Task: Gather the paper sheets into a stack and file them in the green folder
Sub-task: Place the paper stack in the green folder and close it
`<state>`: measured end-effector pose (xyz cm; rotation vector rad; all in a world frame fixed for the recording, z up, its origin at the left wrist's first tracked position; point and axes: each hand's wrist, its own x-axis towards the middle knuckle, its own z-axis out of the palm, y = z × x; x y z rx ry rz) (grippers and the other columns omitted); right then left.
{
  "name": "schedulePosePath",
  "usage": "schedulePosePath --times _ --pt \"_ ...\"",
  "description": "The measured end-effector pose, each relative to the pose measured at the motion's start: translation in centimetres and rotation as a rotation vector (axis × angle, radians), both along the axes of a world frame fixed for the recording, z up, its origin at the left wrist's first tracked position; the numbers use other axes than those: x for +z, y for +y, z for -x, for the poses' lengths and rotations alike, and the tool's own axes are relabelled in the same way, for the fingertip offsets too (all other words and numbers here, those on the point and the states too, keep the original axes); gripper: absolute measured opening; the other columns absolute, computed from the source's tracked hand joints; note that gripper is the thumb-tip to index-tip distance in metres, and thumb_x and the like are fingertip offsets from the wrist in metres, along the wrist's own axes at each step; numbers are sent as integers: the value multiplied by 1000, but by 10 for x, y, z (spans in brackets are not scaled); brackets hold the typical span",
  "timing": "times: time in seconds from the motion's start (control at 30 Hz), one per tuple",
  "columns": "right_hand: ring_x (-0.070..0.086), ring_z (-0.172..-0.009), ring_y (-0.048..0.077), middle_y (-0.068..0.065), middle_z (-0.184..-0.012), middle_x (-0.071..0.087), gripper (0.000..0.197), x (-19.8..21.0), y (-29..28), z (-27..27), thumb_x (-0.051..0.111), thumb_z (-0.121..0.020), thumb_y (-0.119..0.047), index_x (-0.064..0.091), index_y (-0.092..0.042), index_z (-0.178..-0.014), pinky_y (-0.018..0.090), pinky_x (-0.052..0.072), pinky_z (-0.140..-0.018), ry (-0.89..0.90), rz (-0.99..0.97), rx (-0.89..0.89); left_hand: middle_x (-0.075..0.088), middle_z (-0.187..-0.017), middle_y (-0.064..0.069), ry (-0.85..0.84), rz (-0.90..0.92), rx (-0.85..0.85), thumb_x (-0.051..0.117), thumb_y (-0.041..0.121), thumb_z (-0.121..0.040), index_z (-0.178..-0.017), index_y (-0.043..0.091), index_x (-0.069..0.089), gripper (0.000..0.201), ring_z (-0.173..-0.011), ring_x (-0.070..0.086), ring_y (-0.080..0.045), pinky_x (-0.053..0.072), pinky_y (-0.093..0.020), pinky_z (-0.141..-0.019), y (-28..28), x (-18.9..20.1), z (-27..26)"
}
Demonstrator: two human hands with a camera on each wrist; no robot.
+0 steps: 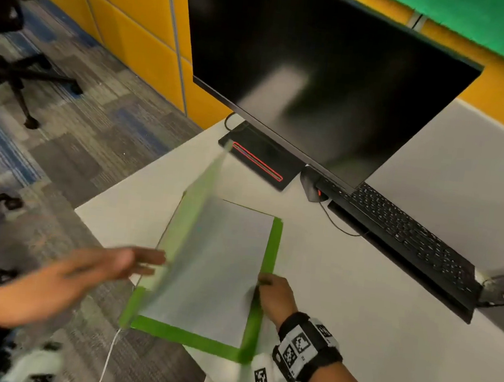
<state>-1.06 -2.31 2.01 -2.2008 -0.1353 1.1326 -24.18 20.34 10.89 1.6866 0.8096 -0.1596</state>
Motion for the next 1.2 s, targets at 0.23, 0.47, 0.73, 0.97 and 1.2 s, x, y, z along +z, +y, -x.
schedulePosePath --times 0.23,0.47,0.73,0.97,1.2 --pt "48 -56 16 6 -68 54 30 5 -58 -27 34 -91 6 59 -11 -93 23 36 -54 225 -84 -419 57 -133 -6 218 -597 -170 62 44 -83 -121 22 63 44 -113 61 -22 46 -30 -93 -44 -55 -24" --pt "55 -64 19 10 -77 63 16 19 -80 -19 50 -88 1 60 -11 -84 25 43 -58 334 -156 -522 53 -132 -29 368 -717 3 73 40 -75 -134 5 53 71 -118 53 -45 44 -49 -101 -63 -105 -46" --pt "43 -53 16 13 -72 45 33 9 -42 3 56 -81 1 46 -16 -55 29 37 -57 387 -115 -325 65 -104 -38 479 -495 219 54 11 -90 -98 -14 63 28 -102 60 -49 47 -46 -86 -28 -128 -74" --pt "45 -66 21 3 -62 39 34 -4 -6 11 56 -79 -3 34 -22 -63 43 50 -62 205 -113 -139 65 -109 -31 355 -449 307 46 10 -94 -103 0 60 19 -104 59 -43 41 -41 -82 6 -108 -76" --pt "54 -62 26 12 -67 50 33 3 69 3 62 -73 -4 36 -21 -62 58 55 -67 203 -136 -166 67 -94 -29 253 -502 307 51 11 -92 -100 5 64 16 -97 64 -44 48 -43 -83 101 -73 -117"
